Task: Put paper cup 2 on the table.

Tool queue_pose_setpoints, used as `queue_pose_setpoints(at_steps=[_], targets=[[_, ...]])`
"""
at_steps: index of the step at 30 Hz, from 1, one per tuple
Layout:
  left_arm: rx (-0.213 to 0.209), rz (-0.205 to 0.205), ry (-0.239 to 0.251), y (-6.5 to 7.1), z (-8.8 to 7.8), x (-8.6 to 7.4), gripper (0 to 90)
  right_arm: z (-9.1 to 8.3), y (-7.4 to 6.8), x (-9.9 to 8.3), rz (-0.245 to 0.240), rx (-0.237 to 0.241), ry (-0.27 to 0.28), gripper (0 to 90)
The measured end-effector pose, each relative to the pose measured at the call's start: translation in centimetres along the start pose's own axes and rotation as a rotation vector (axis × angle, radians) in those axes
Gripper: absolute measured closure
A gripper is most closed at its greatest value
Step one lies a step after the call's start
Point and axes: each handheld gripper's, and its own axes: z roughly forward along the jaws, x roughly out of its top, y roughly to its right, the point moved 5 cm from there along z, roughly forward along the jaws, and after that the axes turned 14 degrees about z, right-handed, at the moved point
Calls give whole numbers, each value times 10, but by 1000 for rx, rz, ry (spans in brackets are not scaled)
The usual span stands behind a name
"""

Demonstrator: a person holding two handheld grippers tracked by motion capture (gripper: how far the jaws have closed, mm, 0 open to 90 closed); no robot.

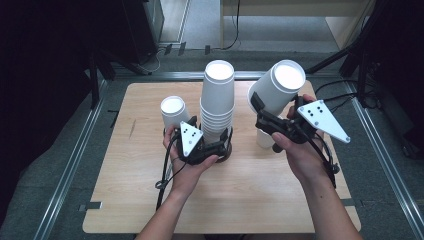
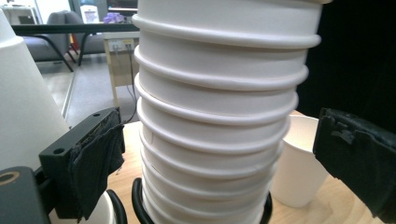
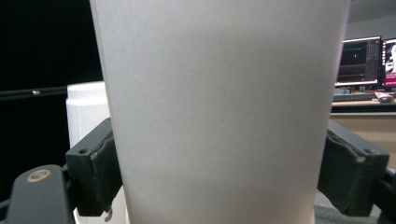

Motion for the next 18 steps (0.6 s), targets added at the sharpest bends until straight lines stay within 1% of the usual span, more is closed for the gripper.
queue_pose_setpoints(at_steps=[1,3,4,5,6,8,10,11,12,15,17,18], targets=[[0,0,0,0,0,0,23,-1,1,-3,-1,-2,-3,139],[-15,1,-4,2,-4,-1,18,-4,4,-9,-10,-10,-11,139],[-15,1,-4,2,-4,-1,18,-4,4,-9,-10,-10,-11,139],[-26,1,-2,3,-8,-2,17,-6,7,-16,-13,-17,-20,139],[-26,1,-2,3,-8,-2,17,-7,9,-20,-22,-22,-24,139],[-44,5,-7,5,-15,-4,7,-10,12,-26,-23,-29,-34,139],[-65,-2,-8,7,-20,-4,7,-14,13,-32,-34,-35,-39,139],[-65,-2,-8,7,-20,-4,7,-14,13,-32,-34,-35,-39,139],[-85,-2,-17,9,-25,-5,0,-17,15,-39,-54,-42,-45,139],[-100,2,-24,10,-33,-9,0,-22,17,-48,-76,-58,-58,139],[-109,1,-29,11,-38,-12,0,-25,17,-54,-91,-56,-63,139],[-109,1,-29,11,-38,-12,0,-25,17,-54,-91,-56,-63,139]])
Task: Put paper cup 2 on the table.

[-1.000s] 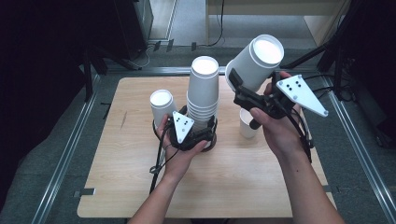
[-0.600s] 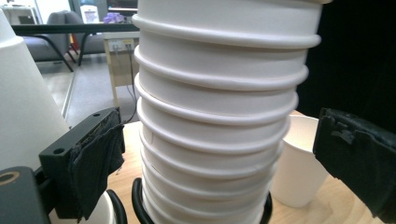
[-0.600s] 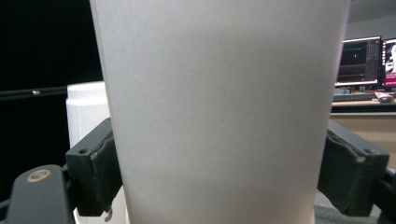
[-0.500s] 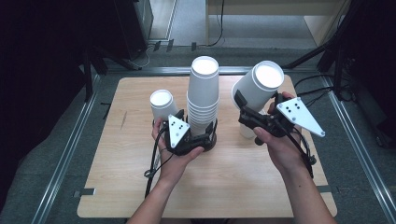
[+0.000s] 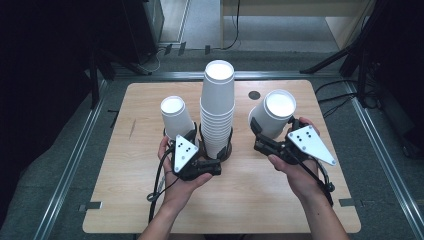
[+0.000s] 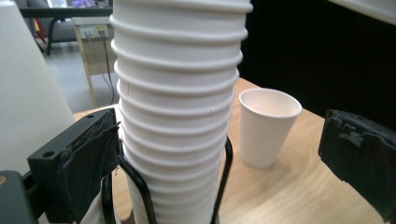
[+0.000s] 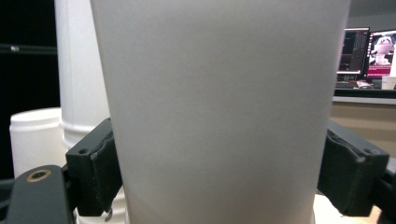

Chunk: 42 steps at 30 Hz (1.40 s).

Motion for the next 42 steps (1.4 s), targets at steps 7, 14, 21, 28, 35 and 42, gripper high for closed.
queue_pose_setpoints(at_steps=[7,14,21,28,35,42], targets=[[2,-15,-19,-1,-16,-13,0,-15,-7,-20,1,18,-26,139],[1,-65,-15,-7,-29,-14,0,-25,-13,-42,4,25,-58,139],[-50,-30,-35,4,-38,-12,0,-32,-23,-68,-97,27,-108,138],[-82,-15,-41,10,-37,-13,0,-30,-26,-87,-230,15,-126,139],[-101,-5,-32,9,-40,-11,0,-30,-30,-96,-318,11,-133,138],[-147,31,-42,18,-38,-10,0,-29,-30,-100,-433,-9,-126,138]])
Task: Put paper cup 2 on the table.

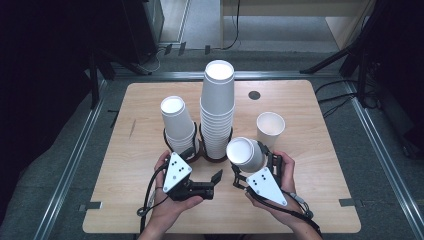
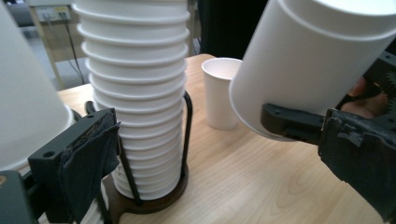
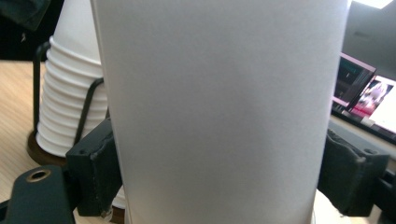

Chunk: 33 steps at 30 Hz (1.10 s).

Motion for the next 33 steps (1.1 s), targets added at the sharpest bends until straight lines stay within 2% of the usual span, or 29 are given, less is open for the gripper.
queue_pose_setpoints(at_steps=[1,2,3,8,9,10,13,17,21,25,26,28,29,31,33], targets=[[-12,5,-5,2,1,0,0,0,-1,-1,-42,-5,4,138],[-12,5,-5,2,1,0,0,0,-1,-1,-42,-5,4,138],[-25,8,-7,4,1,1,0,0,-2,-2,-79,-9,6,138],[-51,17,-8,9,2,2,0,0,-7,-7,-175,-11,4,137],[-51,17,-8,9,2,2,0,0,-7,-7,-175,-11,4,137],[-57,21,-10,11,3,2,0,0,-9,-8,-198,-8,4,137],[-76,33,-14,16,5,2,0,0,-11,-10,-227,-4,-1,137],[-77,30,-23,16,6,1,0,0,-13,-12,-252,2,-6,136],[-97,36,-31,20,7,2,0,0,-16,-17,-310,13,-15,136],[-108,36,-33,23,9,3,0,0,-19,-20,-337,19,-17,136],[-112,36,-34,24,9,3,0,0,-21,-21,-363,25,-14,136],[-114,33,-34,24,9,4,0,-1,-22,-21,-371,27,-14,136],[-120,28,-35,24,9,4,0,-1,-24,-22,-395,33,-10,135],[-120,24,-36,24,9,4,25,-1,-25,-22,-413,37,-4,135],[-122,24,-41,25,9,4,29,-2,-26,-22,-417,37,-2,135]])
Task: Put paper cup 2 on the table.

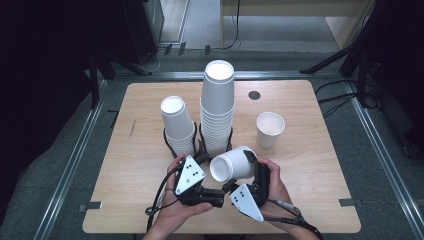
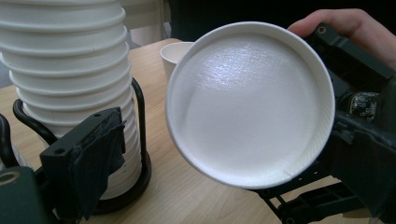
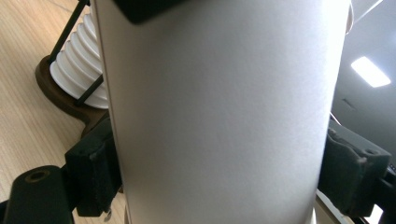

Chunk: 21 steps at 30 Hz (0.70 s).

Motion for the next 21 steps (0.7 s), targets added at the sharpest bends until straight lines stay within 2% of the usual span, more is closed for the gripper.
queue_pose_setpoints(at_steps=[9,13,16,18,21], targets=[[-20,-14,-13,1,1,0,62,-1,-6,1,-20,28,12,134],[-27,-19,-16,3,2,1,69,-2,-11,2,-50,42,19,134],[-36,-29,-17,3,1,2,69,-2,-13,3,-49,53,19,134],[-27,-31,-15,2,0,3,121,-3,-15,4,-49,59,19,133],[-23,-36,-13,2,-1,3,132,-3,-15,5,-55,60,26,133]])
